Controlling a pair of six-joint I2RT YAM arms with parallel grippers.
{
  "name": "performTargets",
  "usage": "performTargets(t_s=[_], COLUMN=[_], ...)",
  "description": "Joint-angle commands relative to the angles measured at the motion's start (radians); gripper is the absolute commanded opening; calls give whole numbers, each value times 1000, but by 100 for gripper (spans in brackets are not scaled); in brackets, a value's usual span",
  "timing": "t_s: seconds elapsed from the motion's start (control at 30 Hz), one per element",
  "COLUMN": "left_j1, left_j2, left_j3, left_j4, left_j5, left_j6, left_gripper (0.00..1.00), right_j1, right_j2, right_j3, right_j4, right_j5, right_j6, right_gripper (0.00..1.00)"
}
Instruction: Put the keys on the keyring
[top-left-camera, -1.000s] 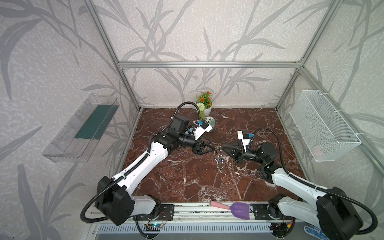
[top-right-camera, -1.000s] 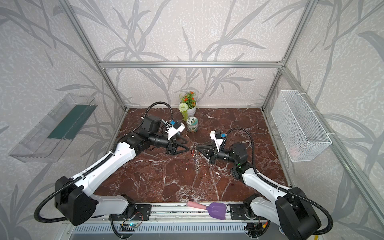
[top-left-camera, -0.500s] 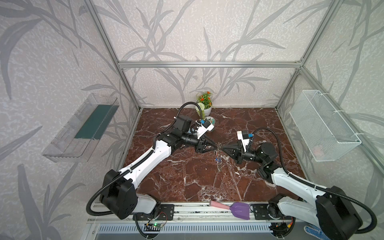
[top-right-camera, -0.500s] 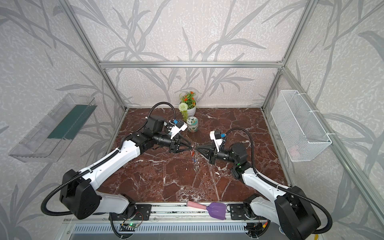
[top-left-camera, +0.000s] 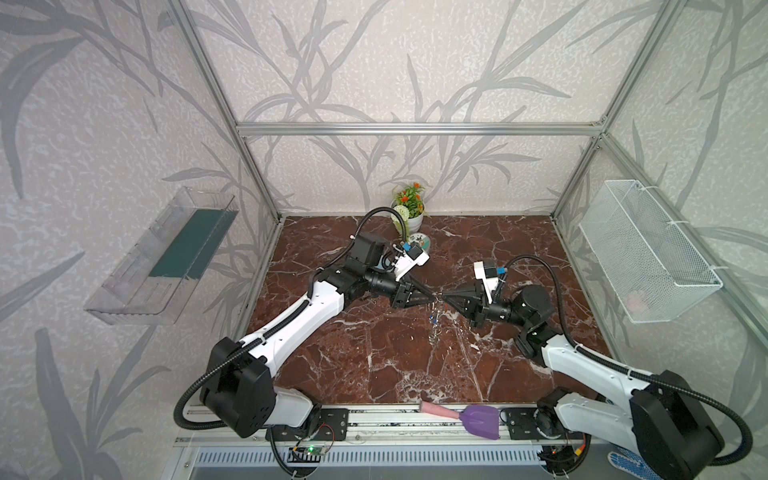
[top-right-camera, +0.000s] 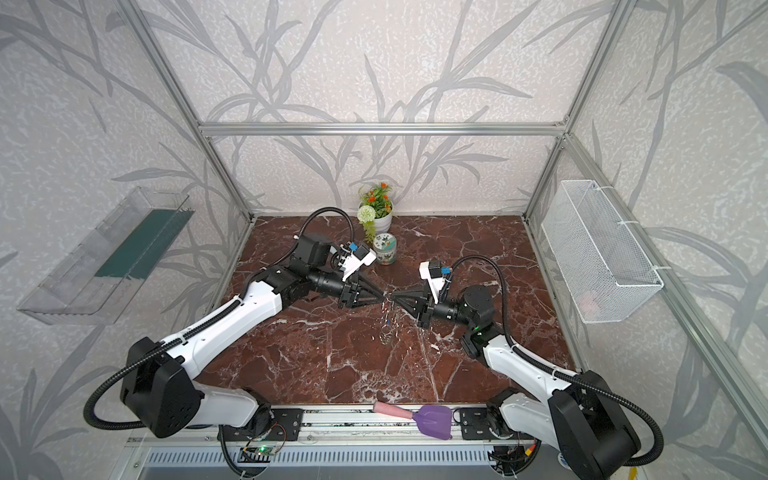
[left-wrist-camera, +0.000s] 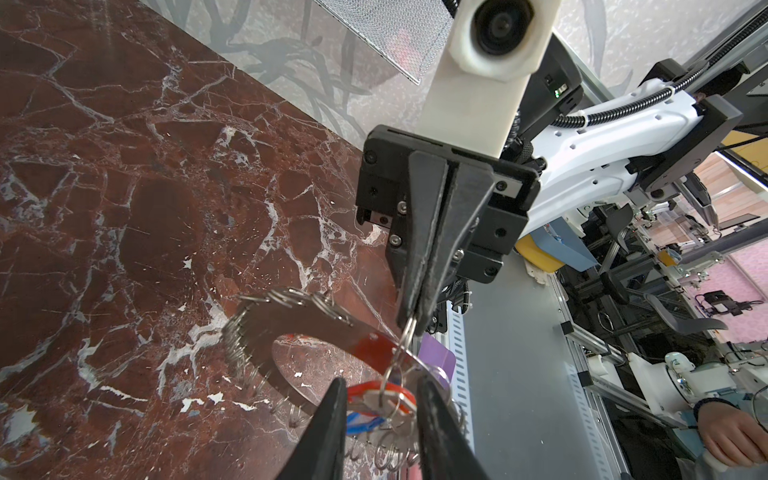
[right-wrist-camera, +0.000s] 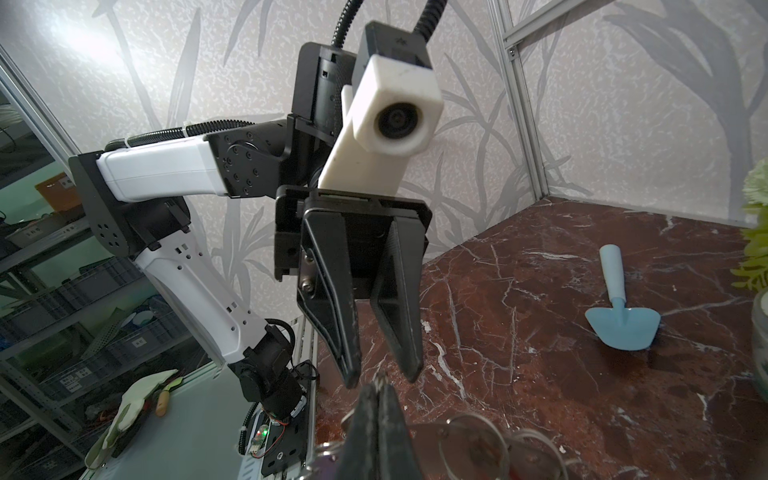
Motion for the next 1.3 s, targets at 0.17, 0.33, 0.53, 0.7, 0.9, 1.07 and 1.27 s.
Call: performTargets(t_s=[0.17, 0.33, 0.53, 0.7, 0.9, 1.07, 1.27], left_j1=[-9, -9, -13, -27, -39, -42, -41], left_j2=[-8, -12, -19, -15, 20, 45, 93], left_j3=[-11, -15, -26, -30, -17, -10, 10], left_j4=[-8, -5, 10, 10, -5, -6, -11], left_j5=[23, -5, -17, -47, -61, -82, -26], left_j6=[-2, -9, -27, -28, -32, -41, -37], left_gripper=[20, 14, 2, 0, 0, 0, 1], right_j1=[0, 0, -1, 1, 8, 9, 10], right_j2=[2, 2, 5, 10, 12, 12, 17], right_j3=[5, 5, 8, 13, 22, 25, 27], right_j4=[78, 80, 82, 94, 106, 109, 115], right_j5=[0, 3, -3, -13, -19, -20, -20], right_j6=[5, 5, 8, 16, 22, 22, 25], right_gripper=[0, 0, 0, 0, 0, 0, 0])
